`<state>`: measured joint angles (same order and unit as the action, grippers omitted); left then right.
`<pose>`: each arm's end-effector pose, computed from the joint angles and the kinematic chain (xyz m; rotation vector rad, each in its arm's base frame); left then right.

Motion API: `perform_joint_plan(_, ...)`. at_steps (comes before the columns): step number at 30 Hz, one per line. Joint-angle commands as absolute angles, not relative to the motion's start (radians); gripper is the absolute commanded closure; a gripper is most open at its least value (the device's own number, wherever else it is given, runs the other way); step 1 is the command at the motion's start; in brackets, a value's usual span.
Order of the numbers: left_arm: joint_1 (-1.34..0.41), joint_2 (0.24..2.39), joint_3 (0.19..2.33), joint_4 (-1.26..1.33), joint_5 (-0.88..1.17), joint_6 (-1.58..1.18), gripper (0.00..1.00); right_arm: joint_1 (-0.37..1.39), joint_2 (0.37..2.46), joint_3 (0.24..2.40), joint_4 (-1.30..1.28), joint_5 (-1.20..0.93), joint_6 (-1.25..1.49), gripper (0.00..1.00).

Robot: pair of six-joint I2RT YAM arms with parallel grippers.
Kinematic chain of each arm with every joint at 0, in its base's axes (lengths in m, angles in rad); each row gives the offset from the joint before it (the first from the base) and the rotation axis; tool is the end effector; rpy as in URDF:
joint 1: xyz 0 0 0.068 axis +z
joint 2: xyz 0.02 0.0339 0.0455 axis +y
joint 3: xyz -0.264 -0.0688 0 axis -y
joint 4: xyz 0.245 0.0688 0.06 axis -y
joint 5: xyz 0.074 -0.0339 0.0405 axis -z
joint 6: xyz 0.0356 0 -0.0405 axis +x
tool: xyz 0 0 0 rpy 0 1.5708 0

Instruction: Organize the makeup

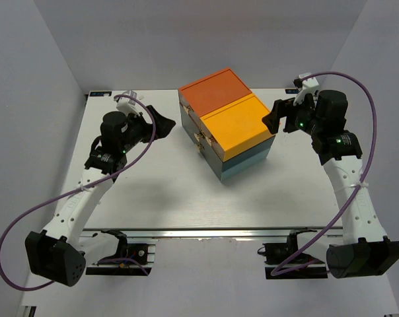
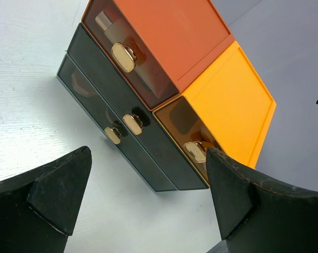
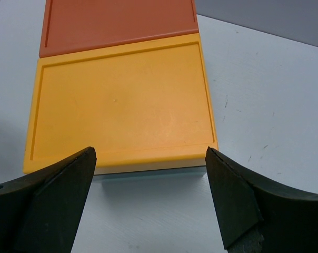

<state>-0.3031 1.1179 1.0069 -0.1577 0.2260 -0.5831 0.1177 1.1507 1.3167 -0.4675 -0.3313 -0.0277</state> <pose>0.2452 -0.0850 0.3545 -0.1028 1.9112 -0.8183 0.2438 0.0405 0.4222 -0.3630 1.8364 0.3718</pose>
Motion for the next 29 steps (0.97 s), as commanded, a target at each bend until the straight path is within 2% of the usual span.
perform_joint_plan(1, -0.301, 1.080, 1.009, -0.166, 0.229, -0.566, 0.02, 0.112, 1.134, 1.365, -0.477, -0.319, -0.009, 0.11)
perform_joint_plan(29, -0.301, 1.069, 1.014, -0.167, 0.219, -0.558, 0.02, 0.100, 1.138, 1.351, -0.460, -0.310, -0.006, 0.11)
